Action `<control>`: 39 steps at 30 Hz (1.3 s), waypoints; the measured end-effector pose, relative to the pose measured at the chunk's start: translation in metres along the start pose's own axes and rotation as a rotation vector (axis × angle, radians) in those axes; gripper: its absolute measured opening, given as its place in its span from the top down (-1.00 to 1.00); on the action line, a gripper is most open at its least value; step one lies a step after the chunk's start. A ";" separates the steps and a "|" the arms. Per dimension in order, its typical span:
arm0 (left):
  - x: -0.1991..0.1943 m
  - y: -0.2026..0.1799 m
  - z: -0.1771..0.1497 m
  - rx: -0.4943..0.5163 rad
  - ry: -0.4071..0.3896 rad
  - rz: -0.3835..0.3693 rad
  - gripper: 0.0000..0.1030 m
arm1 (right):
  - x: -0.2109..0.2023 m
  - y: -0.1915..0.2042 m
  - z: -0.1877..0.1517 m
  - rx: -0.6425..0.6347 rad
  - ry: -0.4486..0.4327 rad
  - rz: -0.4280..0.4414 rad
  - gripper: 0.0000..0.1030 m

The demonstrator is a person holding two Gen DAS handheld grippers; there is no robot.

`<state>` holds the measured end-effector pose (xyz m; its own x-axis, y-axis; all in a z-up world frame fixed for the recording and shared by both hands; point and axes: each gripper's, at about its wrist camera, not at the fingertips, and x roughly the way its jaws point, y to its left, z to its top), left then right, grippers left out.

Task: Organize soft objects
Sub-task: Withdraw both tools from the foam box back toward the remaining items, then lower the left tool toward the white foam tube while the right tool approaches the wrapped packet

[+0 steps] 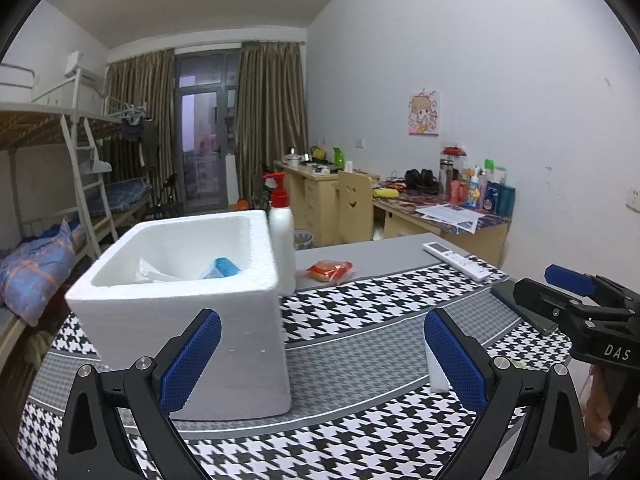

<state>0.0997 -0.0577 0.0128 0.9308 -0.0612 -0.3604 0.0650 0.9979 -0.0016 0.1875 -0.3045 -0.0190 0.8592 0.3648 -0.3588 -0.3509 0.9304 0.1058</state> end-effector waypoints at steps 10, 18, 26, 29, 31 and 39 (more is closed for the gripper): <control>0.017 -0.014 0.000 0.012 0.030 -0.057 -0.98 | -0.007 -0.017 -0.006 0.019 0.022 -0.046 -0.72; 0.031 -0.023 0.000 0.012 0.049 -0.075 -0.98 | -0.003 -0.033 -0.011 0.043 0.062 -0.055 -0.72; 0.038 -0.029 0.000 0.017 0.056 -0.071 -0.98 | -0.003 -0.037 -0.015 0.035 0.074 -0.061 -0.72; 0.039 -0.032 0.000 0.016 0.057 -0.075 -0.98 | -0.004 -0.040 -0.015 0.044 0.079 -0.055 -0.72; 0.043 -0.033 -0.001 0.011 0.073 -0.076 -0.98 | -0.005 -0.042 -0.017 0.045 0.084 -0.054 -0.72; 0.055 -0.043 -0.006 0.014 0.108 -0.088 -0.98 | -0.005 -0.048 -0.026 0.038 0.111 -0.063 -0.72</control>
<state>0.1455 -0.1040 -0.0125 0.8770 -0.1445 -0.4581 0.1500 0.9884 -0.0246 0.1907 -0.3514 -0.0461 0.8319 0.3019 -0.4655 -0.2817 0.9527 0.1144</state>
